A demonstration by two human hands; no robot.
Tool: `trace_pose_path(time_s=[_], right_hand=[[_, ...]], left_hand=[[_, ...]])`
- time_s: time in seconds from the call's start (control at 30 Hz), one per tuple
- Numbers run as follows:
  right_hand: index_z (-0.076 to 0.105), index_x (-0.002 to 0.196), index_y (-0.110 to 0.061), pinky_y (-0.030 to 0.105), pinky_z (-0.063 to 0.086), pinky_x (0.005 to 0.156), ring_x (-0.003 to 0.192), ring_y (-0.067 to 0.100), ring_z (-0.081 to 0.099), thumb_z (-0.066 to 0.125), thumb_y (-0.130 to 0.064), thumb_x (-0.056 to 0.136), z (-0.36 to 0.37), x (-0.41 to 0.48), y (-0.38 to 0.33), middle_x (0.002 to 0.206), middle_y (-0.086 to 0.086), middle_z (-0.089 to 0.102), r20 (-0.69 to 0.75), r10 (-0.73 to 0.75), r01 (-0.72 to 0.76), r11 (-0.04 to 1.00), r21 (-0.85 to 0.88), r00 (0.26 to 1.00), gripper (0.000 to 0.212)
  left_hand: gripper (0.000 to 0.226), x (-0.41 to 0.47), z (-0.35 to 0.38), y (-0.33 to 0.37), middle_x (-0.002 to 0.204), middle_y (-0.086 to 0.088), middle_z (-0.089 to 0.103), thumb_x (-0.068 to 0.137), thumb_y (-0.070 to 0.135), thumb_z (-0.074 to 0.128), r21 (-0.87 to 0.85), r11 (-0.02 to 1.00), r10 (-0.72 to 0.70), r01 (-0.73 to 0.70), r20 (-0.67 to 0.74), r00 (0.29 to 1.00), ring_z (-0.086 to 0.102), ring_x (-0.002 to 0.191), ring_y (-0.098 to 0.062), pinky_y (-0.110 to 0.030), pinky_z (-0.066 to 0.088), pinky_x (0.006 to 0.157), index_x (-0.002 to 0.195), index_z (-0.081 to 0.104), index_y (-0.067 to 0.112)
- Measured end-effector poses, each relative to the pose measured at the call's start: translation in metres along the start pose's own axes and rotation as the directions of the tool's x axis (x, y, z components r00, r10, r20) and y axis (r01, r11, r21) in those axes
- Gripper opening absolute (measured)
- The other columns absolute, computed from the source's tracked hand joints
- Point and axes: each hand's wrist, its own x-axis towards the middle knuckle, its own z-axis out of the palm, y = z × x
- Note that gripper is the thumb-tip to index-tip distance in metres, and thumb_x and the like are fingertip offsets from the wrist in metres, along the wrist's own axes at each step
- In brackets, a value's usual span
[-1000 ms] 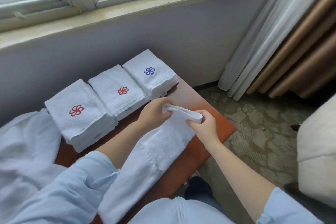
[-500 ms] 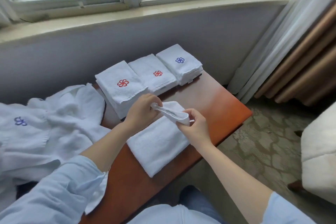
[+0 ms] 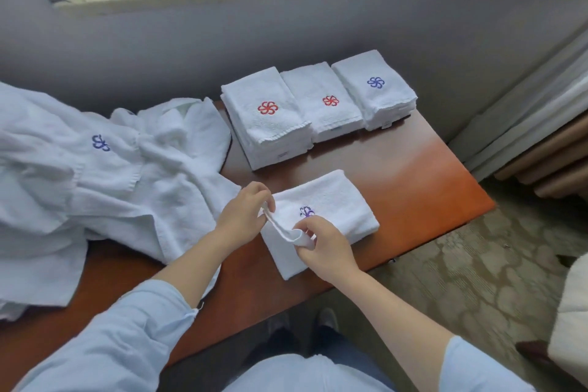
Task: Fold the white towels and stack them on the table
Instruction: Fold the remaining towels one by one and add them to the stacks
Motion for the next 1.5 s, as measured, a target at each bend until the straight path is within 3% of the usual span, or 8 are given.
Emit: trace_pose_path(time_s=[0.63,0.83,0.9,1.0,1.13,1.27,1.4,1.5], right_hand=[[0.075,0.094,-0.018,0.022,0.046,0.085,0.095,0.010,0.059,0.063,-0.008,0.085,0.024,-0.002,0.003,0.098,-0.009,0.070,0.124,-0.049,0.046,0.998,0.031,0.991,0.018],[0.076,0.096,-0.028,0.018,0.011,0.118,0.110,0.000,0.054,0.066,-0.036,0.086,0.030,-0.005,0.000,0.111,-0.018,0.067,0.267,-0.071,0.085,0.996,-0.041,0.961,0.016],[0.075,0.093,-0.029,0.024,0.030,0.115,0.105,-0.001,0.055,0.062,-0.048,0.085,0.025,-0.004,0.000,0.107,-0.019,0.067,0.264,-0.024,0.037,0.998,-0.046,0.964,0.024],[0.065,0.115,-0.028,0.030,0.046,0.099,0.120,0.007,0.049,0.060,-0.044,0.090,0.013,0.002,0.005,0.127,-0.013,0.057,0.115,0.060,-0.042,0.987,-0.155,0.992,0.031],[0.021,0.152,-0.032,0.043,0.019,0.120,0.152,0.020,-0.004,0.063,-0.048,0.086,0.010,0.001,0.021,0.164,-0.003,0.000,0.147,0.254,-0.187,0.913,-0.362,0.956,0.080],[-0.014,0.156,-0.031,0.044,-0.007,0.120,0.145,0.019,-0.033,0.063,-0.045,0.084,0.015,0.000,0.030,0.160,-0.002,-0.031,0.265,0.326,-0.209,0.898,-0.387,0.907,0.106],[-0.007,0.157,-0.030,0.042,-0.011,0.119,0.147,0.017,-0.029,0.065,-0.029,0.077,-0.003,0.009,0.042,0.162,-0.004,-0.026,0.353,0.277,-0.140,0.919,-0.368,0.894,0.108],[0.015,0.156,-0.031,0.042,-0.006,0.121,0.150,0.012,-0.017,0.062,-0.023,0.080,-0.025,0.015,0.055,0.166,-0.006,-0.010,0.330,0.227,-0.126,0.945,-0.301,0.916,0.090]], left_hand=[[0.029,0.019,0.034,-0.026,0.114,0.001,0.054,0.095,0.039,0.054,-0.083,0.933,-0.328,0.351,0.208,0.921,0.052,0.109,-0.019,-0.032,0.041,0.086,0.115,0.060,0.019],[0.008,0.021,0.032,-0.033,0.107,-0.002,0.053,0.098,0.028,0.049,-0.062,0.937,-0.318,0.345,0.262,0.911,0.053,0.093,-0.020,-0.032,0.035,0.074,0.098,0.044,0.022],[0.008,0.022,0.031,-0.033,0.106,0.000,0.053,0.096,0.023,0.051,-0.038,0.948,-0.295,0.315,0.259,0.920,0.056,0.096,-0.022,-0.033,0.037,0.074,0.099,0.044,0.023],[0.042,0.022,0.029,-0.027,0.121,-0.001,0.048,0.091,0.011,0.052,0.009,0.978,-0.205,0.208,0.216,0.955,0.054,0.109,-0.023,-0.034,0.044,0.082,0.129,0.044,0.026],[0.095,0.028,0.028,-0.011,0.154,0.000,0.019,0.082,-0.006,0.048,0.230,0.973,-0.064,-0.017,0.340,0.938,0.048,0.116,-0.024,-0.036,0.051,0.083,0.154,0.014,0.045],[0.096,0.033,0.030,0.002,0.155,0.003,0.018,0.082,-0.006,0.048,0.281,0.954,-0.051,-0.105,0.496,0.867,0.051,0.108,-0.021,-0.031,0.048,0.067,0.154,0.012,0.046],[0.099,0.032,0.033,0.011,0.132,0.000,0.030,0.082,0.003,0.055,0.281,0.959,-0.151,-0.030,0.600,0.786,0.047,0.071,-0.014,-0.025,0.038,0.055,0.153,0.001,0.046],[0.104,0.028,0.034,0.017,0.125,0.000,0.036,0.082,0.020,0.068,0.226,0.974,-0.167,0.026,0.634,0.755,0.055,0.083,-0.018,-0.028,0.046,0.067,0.153,-0.002,0.046]])
